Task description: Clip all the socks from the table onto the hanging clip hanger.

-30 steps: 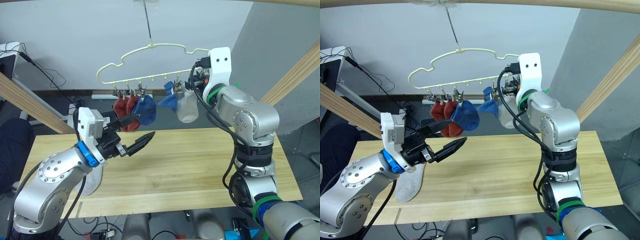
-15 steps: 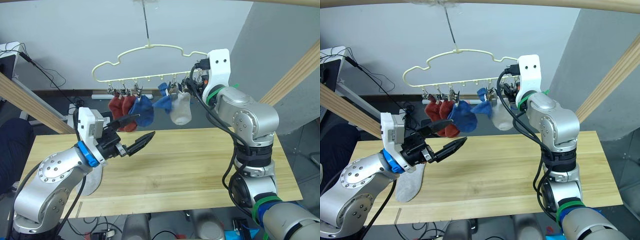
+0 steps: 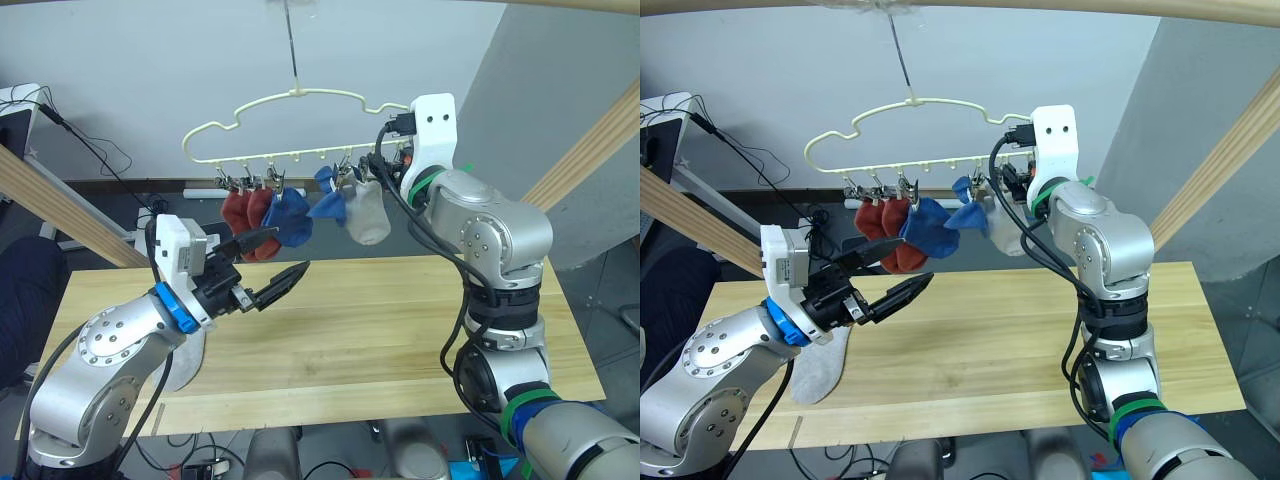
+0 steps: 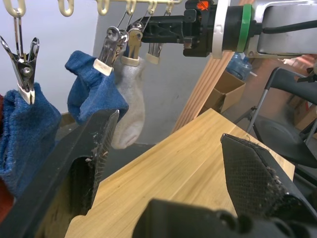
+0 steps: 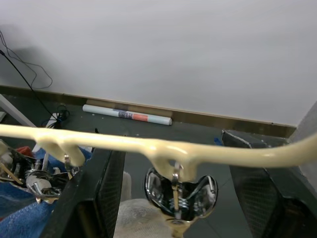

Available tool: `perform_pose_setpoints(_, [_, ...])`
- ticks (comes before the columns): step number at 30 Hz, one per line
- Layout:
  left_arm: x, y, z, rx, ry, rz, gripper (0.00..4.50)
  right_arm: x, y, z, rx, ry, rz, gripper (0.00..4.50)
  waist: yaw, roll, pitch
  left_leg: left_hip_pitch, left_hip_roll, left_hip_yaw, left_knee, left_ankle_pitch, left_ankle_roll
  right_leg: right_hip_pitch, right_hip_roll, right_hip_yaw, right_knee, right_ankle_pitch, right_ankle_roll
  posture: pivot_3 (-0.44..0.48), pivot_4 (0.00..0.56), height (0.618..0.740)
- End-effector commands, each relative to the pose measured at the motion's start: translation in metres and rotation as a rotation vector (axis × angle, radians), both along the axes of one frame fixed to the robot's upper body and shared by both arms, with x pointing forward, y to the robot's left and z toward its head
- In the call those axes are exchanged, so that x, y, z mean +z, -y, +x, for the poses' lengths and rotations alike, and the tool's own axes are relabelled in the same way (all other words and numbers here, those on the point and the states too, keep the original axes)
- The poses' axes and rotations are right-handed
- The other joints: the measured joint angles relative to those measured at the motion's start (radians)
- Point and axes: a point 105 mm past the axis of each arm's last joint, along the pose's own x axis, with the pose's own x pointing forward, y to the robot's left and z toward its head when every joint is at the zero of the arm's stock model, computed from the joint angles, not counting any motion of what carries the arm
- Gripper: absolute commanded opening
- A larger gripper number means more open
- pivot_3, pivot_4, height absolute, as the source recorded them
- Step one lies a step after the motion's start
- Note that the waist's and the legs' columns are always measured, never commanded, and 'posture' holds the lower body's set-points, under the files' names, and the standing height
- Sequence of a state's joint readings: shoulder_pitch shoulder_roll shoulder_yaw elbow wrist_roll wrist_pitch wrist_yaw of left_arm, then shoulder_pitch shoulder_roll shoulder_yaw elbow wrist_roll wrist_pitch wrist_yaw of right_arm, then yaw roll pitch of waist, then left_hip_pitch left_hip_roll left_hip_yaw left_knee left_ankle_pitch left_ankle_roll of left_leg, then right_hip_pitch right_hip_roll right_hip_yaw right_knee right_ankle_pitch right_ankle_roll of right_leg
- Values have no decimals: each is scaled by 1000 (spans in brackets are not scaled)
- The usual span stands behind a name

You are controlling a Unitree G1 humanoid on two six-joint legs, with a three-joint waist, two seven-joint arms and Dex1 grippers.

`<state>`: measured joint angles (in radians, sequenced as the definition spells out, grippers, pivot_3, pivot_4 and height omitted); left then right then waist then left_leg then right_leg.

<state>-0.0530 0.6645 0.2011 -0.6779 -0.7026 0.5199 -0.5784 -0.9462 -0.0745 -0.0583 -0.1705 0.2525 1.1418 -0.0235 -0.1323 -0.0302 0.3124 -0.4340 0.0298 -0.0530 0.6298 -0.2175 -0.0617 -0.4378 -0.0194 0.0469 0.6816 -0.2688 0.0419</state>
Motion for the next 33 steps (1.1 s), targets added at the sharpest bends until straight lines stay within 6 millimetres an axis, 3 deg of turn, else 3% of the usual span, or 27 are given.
perform_pose_setpoints(1, [7, 7, -7, -24, 46, 7, 3805, 18, 1, -1, -8, 70, 24, 3132, 0, 0, 0, 0, 0, 0, 0, 0, 0, 0, 0, 0, 0, 0, 0, -128, 325, 740])
perform_pose_setpoints(7, [7, 7, -8, -19, 45, 8, 3805, 16, 3, 1, -27, 72, 15, 3132, 1, 0, 0, 0, 0, 0, 0, 0, 0, 0, 0, 0, 0, 0, 0, -128, 325, 740])
perform_pose_setpoints(8, [7, 7, -8, -19, 45, 9, 3805, 16, 4, 1, -32, 72, 13, 2966, 1, 0, 0, 0, 0, 0, 0, 0, 0, 0, 0, 0, 0, 0, 0, -128, 325, 740])
perform_pose_setpoints(11, [7, 7, -7, -21, 47, 9, 3805, 16, 5, 1, -37, 73, 12, 2293, 2, 0, 0, 0, 0, 0, 0, 0, 0, 0, 0, 0, 0, 0, 0, -128, 325, 740])
perform_pose_setpoints(16, [8, 8, -7, -23, 49, 8, 3805, 15, 6, 1, -41, 72, 10, 600, 3, 0, 0, 0, 0, 0, 0, 0, 0, 0, 0, 0, 0, 0, 0, -133, 322, 740])
perform_pose_setpoints(26, [7, 6, -6, -10, 44, 11, 3805, 15, 7, 1, -43, 71, 12, 600, 11, 0, 0, 0, 0, 0, 0, 0, 0, 0, 0, 0, 0, 0, 0, -128, 320, 740])
perform_pose_setpoints(29, [3, -4, -4, 49, 9, 2, 3805, 16, 7, 1, -43, 74, 8, 600, 14, 0, 0, 0, 0, 0, 0, 0, 0, 0, 0, 0, 0, 0, 0, -123, 323, 740])
perform_pose_setpoints(33, [-18, -31, 7, 217, -113, 12, 3805, 17, 7, 0, -42, 77, 10, 600, 17, 0, 0, 0, 0, 0, 0, 0, 0, 0, 0, 0, 0, 0, 0, -119, 327, 740])
